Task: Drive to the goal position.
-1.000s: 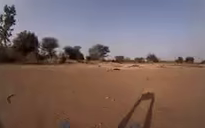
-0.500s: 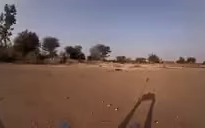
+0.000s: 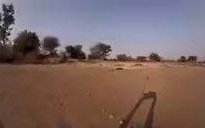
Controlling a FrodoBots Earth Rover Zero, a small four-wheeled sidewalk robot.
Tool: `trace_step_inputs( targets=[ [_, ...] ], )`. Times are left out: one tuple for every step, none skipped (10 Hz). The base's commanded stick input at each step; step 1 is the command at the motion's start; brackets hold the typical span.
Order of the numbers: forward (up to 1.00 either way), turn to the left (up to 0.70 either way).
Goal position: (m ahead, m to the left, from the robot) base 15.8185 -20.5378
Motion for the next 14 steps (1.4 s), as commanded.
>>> trace_step_inputs(
  targets=[
    [0.69, -0.35],
    [0.69, -0.35],
    [0.69, -0.35],
    [0.69, -0.35],
    [0.69, -0.35],
    [0.69, -0.35],
    [0.69, -0.34],
    [0.69, -0.28],
    [0.69, -0.21],
    [0.69, -0.15],
    [0.69, -0.09],
    [0.69, -0.03],
    [0.69, 0.00],
    [0.69, 0.00]
  ],
)
